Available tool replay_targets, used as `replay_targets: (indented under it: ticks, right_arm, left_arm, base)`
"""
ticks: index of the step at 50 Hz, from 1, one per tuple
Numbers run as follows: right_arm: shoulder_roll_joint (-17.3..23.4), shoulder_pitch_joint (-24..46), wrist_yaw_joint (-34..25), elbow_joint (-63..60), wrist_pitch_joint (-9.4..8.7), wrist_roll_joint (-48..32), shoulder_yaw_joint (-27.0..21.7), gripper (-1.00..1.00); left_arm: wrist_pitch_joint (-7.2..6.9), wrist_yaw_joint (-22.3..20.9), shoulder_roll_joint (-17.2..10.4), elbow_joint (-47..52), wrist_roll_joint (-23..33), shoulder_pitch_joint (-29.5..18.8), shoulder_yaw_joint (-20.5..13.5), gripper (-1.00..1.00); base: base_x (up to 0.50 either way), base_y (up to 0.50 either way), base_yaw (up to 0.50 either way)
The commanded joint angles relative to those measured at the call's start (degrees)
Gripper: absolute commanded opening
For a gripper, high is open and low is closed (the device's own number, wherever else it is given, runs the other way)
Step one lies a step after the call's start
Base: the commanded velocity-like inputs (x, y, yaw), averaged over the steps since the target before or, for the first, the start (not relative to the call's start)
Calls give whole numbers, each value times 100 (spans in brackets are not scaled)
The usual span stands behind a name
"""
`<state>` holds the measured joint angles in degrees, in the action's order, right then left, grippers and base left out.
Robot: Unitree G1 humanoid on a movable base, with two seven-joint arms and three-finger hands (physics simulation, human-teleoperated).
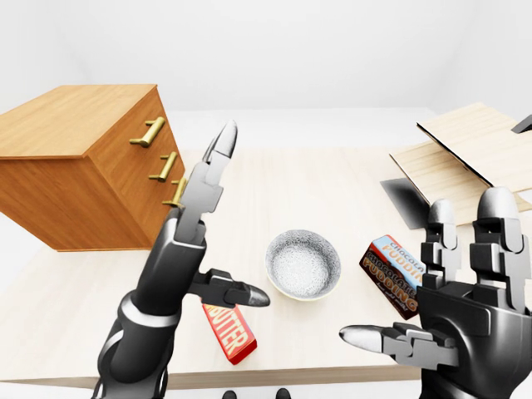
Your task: Close the top drawer of the cabinet and put the bowl on top of it.
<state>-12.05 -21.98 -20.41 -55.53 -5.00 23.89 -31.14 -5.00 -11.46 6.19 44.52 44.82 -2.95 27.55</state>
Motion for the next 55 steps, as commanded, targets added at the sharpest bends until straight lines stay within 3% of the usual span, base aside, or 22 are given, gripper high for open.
replay_targets:
  ticks: [1,10,24,29,48,55]
  right_arm:
    - [11,-5,6,15,0,33,-18,100]
    - [47,44,-74,322,0,-4,1,100]
    - [34,12,29,-49,0,85,-57,100]
    - [36,22,73,-204,0,147,-116,100]
    - [57,87,101,-290,0,269,-256,100]
    - [63,115,112,-250,0,224,-231,100]
  left_arm:
    - [0,-20,22,-121,438,167,244,100]
    - [0,0,45,-261,1027,304,527,100]
    - [0,66,125,-569,1624,406,631,100]
    - [0,86,99,-703,1920,518,827,100]
    - [0,152,79,-1203,2094,639,1150,100]
    - [0,179,88,-1447,2133,631,1120,100]
  base:
    - [0,0,0]
    - [0,0,0]
    - [0,0,0]
    - [0,0,0]
    - [0,0,0]
    - [0,0,0]
